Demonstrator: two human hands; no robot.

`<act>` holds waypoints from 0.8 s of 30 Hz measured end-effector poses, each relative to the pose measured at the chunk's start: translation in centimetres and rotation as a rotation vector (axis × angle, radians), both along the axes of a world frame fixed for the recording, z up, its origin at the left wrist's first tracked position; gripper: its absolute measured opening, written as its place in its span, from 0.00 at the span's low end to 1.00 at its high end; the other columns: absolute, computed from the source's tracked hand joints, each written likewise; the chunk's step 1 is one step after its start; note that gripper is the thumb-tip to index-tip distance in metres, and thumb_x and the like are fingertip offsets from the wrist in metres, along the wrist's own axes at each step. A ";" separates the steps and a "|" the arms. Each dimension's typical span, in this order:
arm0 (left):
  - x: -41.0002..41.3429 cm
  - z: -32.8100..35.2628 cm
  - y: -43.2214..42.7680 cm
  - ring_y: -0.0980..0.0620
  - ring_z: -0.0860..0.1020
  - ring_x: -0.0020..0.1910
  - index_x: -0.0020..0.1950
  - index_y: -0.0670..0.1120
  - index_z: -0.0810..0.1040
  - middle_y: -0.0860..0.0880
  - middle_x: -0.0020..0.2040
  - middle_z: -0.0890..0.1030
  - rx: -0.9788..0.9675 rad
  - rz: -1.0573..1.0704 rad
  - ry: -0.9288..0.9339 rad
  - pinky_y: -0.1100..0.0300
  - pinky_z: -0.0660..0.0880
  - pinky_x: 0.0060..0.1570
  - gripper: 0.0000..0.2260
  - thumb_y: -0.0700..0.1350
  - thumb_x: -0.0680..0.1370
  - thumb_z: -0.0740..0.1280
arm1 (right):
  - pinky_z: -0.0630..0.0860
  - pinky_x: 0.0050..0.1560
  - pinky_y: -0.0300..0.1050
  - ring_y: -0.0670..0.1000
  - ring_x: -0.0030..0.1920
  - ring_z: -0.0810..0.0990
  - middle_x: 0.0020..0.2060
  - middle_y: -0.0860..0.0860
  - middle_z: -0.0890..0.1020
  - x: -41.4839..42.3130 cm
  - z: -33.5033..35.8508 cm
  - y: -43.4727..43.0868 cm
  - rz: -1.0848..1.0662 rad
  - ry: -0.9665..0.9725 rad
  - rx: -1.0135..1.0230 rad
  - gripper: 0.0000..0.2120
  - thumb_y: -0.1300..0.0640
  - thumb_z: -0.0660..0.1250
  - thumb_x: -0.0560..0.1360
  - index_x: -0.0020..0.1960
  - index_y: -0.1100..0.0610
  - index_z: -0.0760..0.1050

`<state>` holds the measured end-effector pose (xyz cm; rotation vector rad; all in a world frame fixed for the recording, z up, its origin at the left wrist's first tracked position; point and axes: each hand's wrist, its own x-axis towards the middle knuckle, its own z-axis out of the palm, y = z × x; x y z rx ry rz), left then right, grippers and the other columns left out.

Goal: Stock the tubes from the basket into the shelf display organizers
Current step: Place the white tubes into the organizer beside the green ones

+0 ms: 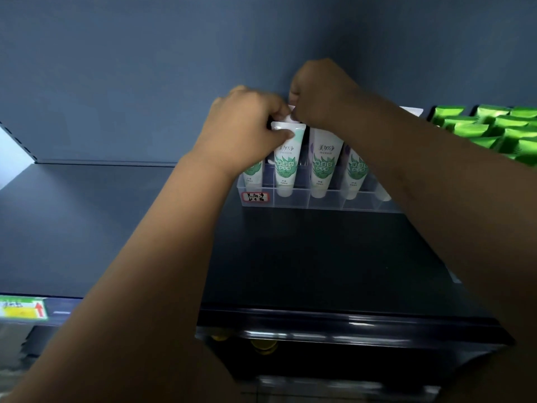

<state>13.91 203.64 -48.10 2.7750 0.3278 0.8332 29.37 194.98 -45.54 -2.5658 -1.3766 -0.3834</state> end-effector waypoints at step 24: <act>1.2 -0.4 -1.0 0.45 0.76 0.57 0.54 0.55 0.82 0.55 0.51 0.83 0.058 0.022 0.074 0.48 0.73 0.58 0.09 0.50 0.74 0.70 | 0.81 0.54 0.47 0.52 0.49 0.84 0.47 0.50 0.86 0.2 0.1 -1.2 0.068 0.116 0.078 0.11 0.59 0.72 0.70 0.50 0.51 0.86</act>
